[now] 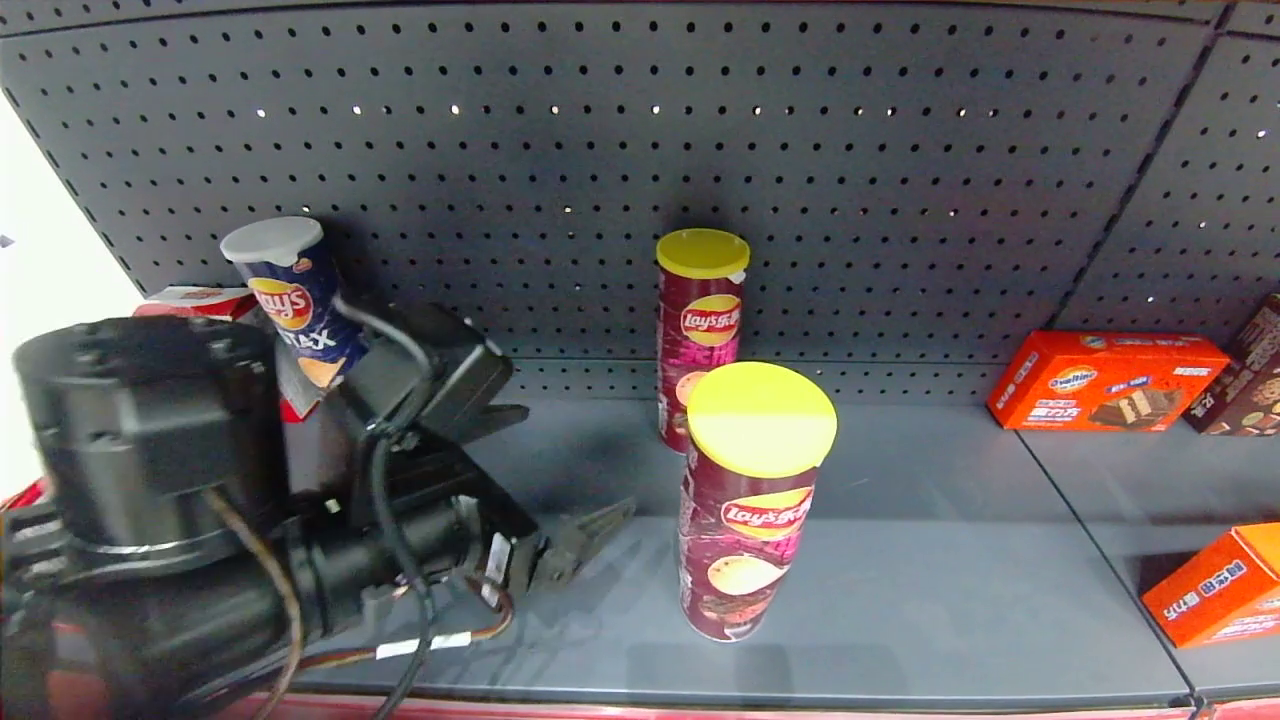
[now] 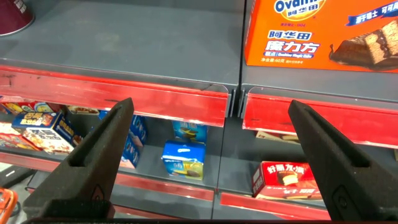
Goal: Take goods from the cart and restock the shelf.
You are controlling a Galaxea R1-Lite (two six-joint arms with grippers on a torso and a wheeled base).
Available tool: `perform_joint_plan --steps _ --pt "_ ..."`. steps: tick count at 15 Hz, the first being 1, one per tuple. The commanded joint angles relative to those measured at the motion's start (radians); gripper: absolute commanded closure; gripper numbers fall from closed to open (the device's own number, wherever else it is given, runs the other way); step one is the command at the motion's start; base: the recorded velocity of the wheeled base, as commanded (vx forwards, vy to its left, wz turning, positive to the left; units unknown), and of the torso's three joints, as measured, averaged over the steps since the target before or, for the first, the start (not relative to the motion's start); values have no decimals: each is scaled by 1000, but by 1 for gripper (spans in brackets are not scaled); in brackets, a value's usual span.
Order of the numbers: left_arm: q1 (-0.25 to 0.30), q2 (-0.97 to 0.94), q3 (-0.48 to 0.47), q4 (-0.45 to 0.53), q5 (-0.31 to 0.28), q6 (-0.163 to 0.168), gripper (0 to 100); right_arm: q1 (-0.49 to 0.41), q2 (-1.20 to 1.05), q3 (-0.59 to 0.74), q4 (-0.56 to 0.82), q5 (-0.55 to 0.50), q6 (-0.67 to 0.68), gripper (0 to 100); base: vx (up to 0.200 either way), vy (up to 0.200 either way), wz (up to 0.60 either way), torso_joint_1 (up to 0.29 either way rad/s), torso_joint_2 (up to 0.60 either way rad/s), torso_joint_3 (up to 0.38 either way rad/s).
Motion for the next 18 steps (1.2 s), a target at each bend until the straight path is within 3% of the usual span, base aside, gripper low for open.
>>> perform_joint_plan --steps 1,4,5,6,8,9,13,14,18 --pt "-70 -251 179 -1 2 -1 0 1 1 0 0 0 0 0 0 0 0 0 0 0" --pt "-81 -477 359 9 -4 -2 0 1 1 0 0 0 0 0 0 0 0 0 0 0" --pt "-83 -489 366 10 -4 -1 0 1 1 0 0 0 0 0 0 0 0 0 0 0" --pt "-92 -613 458 47 16 16 0 1 1 0 0 0 0 0 0 0 0 0 0 0" --pt "-107 -738 532 95 32 45 0 1 1 0 0 0 0 0 0 0 0 0 0 0" --pt "-112 -868 569 182 32 59 0 1 1 0 0 0 0 0 0 0 0 0 0 0" --pt "-112 -1170 566 490 32 60 0 1 1 0 0 0 0 0 0 0 0 0 0 0" --pt "-70 -1250 573 556 32 60 0 1 1 0 0 0 0 0 0 0 0 0 0 0" --pt "275 -1265 619 553 29 51 0 1 1 0 0 0 0 0 0 0 0 0 0 0"
